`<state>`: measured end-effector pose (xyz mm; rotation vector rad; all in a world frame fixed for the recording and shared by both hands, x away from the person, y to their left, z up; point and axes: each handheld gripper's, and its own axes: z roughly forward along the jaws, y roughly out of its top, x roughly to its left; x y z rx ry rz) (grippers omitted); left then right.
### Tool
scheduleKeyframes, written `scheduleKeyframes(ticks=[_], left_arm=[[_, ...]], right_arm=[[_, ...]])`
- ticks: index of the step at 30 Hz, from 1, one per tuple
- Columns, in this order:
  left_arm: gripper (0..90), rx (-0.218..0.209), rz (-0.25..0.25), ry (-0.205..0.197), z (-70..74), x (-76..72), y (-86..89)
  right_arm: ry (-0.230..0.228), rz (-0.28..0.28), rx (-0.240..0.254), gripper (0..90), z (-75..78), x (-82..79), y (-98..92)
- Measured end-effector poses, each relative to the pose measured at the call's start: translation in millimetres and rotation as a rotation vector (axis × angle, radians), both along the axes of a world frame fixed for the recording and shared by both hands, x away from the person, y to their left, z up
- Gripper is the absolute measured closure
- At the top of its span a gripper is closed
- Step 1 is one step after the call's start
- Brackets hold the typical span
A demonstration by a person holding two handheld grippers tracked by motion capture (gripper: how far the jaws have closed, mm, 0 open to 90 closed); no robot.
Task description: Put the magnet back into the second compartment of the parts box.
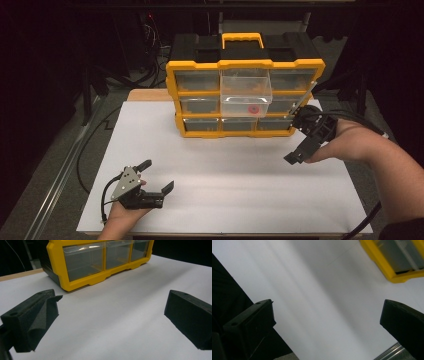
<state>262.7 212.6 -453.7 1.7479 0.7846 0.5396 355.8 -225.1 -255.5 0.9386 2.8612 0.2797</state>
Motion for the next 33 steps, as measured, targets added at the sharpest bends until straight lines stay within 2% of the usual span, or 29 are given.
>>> scheduleKeyframes(ticks=[1,2,3,4,6,7,11,12,13,18,20,21,22,24,27,28,33], left_arm=[[0.3,0.0,0.0,0.0,-0.1,0.1,-0.1],[0.3,0.006,-0.001,0.002,-0.3,0.3,-0.5],[0.3,0.006,-0.001,0.002,-0.3,0.3,-0.5],[0.3,0.007,-0.001,0.002,-0.4,0.4,-0.8],[0.3,0.006,-0.001,0.002,-0.4,0.4,-0.9],[0.3,0.006,-0.001,0.002,-0.4,0.5,-0.8],[0.3,0.009,-0.002,0.003,-0.3,0.2,-1.0],[0.3,0.009,-0.002,0.003,-0.3,0.2,-1.0],[0.3,0.01,-0.002,0.004,-0.3,0.2,-0.9],[0.3,0.009,-0.001,0.003,-0.4,0.2,-0.9],[0.3,0.011,-0.002,0.003,-0.4,0.3,-0.8],[0.3,0.01,-0.002,0.006,-0.5,0.3,-0.9],[0.3,0.01,-0.002,0.006,-0.5,0.3,-0.9],[0.3,0.01,-0.002,0.005,-0.7,0.6,-1.5],[0.3,0.014,-0.003,0.006,-0.9,0.7,-1.8],[0.3,0.013,-0.002,0.006,-0.9,0.6,-2.0],[0.3,0.015,-0.004,0.007,-1.0,0.5,-2.2]], right_arm=[[0.01,0.002,-0.001,0.2,-13.0,-0.4,-0.7],[0.016,0.008,-0.004,0.2,-19.6,-0.3,-1.3],[0.016,0.008,-0.004,0.2,-19.6,-0.3,-1.3],[0.018,0.014,-0.009,0.2,-32.9,-0.7,-2.5],[0.025,0.02,-0.008,0.2,-37.8,-0.6,-3.0],[0.033,0.02,-0.012,0.2,-52.4,-1.1,-4.2],[0.047,0.01,-0.027,0.1,-77.5,-1.1,-5.4],[0.047,0.01,-0.027,0.1,-77.5,-1.1,-5.4],[0.057,0.014,-0.029,0.2,-87.7,-0.8,-5.5],[0.073,-0.01,-0.033,0.2,-111.5,-1.0,-4.3],[0.076,-0.01,-0.038,0.2,-116.1,-0.9,-4.1],[0.081,-0.009,-0.042,0.2,-125.3,-0.6,-3.9],[0.081,-0.009,-0.042,0.2,-125.3,-0.6,-3.9],[0.088,-0.01,-0.045,0.2,-138.4,-1.0,-3.7],[0.093,-0.018,-0.047,0.2,-146.8,-1.8,-3.3],[0.093,-0.017,-0.044,0.2,-155.3,-2.6,-3.4],[0.096,-0.009,-0.045,0.2,-169.3,-5.3,-3.9]])
